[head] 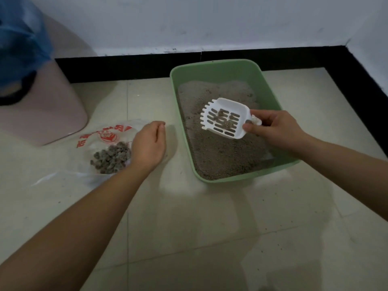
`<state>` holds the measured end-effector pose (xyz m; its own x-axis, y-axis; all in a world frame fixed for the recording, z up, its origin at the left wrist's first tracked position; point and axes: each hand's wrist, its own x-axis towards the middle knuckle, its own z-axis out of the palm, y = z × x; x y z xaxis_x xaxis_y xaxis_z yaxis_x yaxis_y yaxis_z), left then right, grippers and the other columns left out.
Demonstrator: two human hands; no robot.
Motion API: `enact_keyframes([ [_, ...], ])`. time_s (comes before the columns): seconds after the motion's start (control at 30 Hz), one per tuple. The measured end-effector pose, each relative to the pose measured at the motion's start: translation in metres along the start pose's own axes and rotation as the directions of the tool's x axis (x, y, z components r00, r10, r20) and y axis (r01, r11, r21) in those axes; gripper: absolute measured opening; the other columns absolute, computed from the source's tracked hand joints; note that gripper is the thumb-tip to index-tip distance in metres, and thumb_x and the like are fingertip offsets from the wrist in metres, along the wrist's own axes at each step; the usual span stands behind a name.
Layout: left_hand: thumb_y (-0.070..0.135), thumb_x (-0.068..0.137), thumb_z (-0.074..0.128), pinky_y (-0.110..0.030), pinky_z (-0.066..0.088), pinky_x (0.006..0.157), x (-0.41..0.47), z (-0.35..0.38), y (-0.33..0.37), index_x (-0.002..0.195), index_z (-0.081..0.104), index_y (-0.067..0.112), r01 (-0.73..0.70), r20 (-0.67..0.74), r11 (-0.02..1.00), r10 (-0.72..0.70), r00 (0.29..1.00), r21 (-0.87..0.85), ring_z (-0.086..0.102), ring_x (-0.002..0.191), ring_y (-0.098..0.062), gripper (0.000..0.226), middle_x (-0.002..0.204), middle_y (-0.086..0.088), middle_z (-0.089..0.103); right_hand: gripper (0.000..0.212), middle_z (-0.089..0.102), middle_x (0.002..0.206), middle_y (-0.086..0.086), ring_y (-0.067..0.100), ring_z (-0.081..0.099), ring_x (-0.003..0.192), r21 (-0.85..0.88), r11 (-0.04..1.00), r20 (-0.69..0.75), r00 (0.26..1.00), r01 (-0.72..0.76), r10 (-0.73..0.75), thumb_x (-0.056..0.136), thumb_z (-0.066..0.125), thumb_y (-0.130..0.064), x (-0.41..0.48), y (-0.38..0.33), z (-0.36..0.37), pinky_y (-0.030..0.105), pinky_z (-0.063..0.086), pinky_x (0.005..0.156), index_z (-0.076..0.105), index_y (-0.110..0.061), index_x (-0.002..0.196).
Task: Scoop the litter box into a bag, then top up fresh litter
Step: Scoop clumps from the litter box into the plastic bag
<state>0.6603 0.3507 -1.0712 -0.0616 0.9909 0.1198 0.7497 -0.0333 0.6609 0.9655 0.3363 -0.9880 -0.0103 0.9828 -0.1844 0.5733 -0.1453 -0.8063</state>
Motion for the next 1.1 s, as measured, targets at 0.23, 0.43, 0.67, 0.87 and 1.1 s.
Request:
enact_keyframes([
  [0.23, 0.017, 0.086, 0.051, -0.048, 0.035, 0.092, -0.008, -0.066, -0.075, 0.115, 0.06, 0.006, 0.06, 0.001, 0.73, -0.082, 0.997, 0.681, 0.049, 0.106, -0.038, 0.032, 0.114, -0.021, 0.057, 0.039, 0.074, 0.097, -0.011, 0.009, 0.067, 0.069, -0.133, 0.99, -0.014, 0.999, 0.037, -0.039, 0.089, 0.071, -0.032, 0.017, -0.043, 0.037, 0.033, 0.059, 0.07, 0.065, -0.031, 0.128],
  [0.43, 0.014, 0.073, 0.057, -0.058, 0.019, 0.107, -0.024, -0.1, -0.113, 0.124, 0.056, 0.007, 0.177, -0.069, 0.559, -0.209, 0.976, 0.81, 0.035, 0.127, -0.034, 0.051, 0.131, -0.021, 0.048, 0.032, 0.068, 0.099, -0.006, 0.016, 0.063, 0.084, -0.551, 0.744, 0.088, 0.913, 0.377, -0.398, 0.09, 0.059, -0.034, 0.035, -0.123, 0.116, 0.03, 0.048, 0.074, 0.063, -0.031, 0.121],
  [0.67, 0.008, 0.077, 0.061, -0.051, 0.038, 0.092, -0.03, -0.102, -0.121, 0.127, 0.054, 0.005, 0.226, -0.037, 0.658, -0.289, 0.957, 0.719, 0.039, 0.122, -0.039, 0.05, 0.131, -0.022, 0.047, 0.044, 0.068, 0.1, 0.01, 0.026, 0.062, 0.088, -0.749, -0.181, 0.624, 0.588, 0.637, -0.515, 0.091, 0.057, -0.016, 0.015, -0.132, 0.201, 0.04, 0.046, 0.086, 0.049, -0.002, 0.133],
  [0.87, 0.002, 0.075, 0.056, -0.051, 0.035, 0.091, -0.028, -0.1, -0.119, 0.125, 0.056, 0.003, 0.184, -0.038, 0.702, -0.218, 0.975, 0.688, 0.039, 0.122, -0.041, 0.05, 0.132, -0.024, 0.047, 0.052, 0.069, 0.103, 0.01, 0.027, 0.064, 0.089, -0.787, -0.265, 0.59, 0.555, 0.557, -0.587, 0.085, 0.061, -0.011, 0.02, -0.134, 0.2, 0.039, 0.045, 0.082, 0.049, -0.004, 0.136],
  [1.1, 0.005, 0.078, 0.056, -0.049, 0.035, 0.092, -0.019, -0.088, -0.1, 0.121, 0.06, 0.004, 0.225, -0.103, 0.746, -0.207, 0.973, 0.626, 0.043, 0.116, -0.039, 0.043, 0.127, -0.021, 0.051, 0.022, 0.065, 0.089, -0.005, 0.016, 0.063, 0.076, -0.678, 0.638, 0.203, 0.927, 0.366, -0.316, 0.094, 0.051, -0.035, 0.036, -0.119, 0.16, 0.031, 0.051, 0.069, 0.061, -0.025, 0.112],
])
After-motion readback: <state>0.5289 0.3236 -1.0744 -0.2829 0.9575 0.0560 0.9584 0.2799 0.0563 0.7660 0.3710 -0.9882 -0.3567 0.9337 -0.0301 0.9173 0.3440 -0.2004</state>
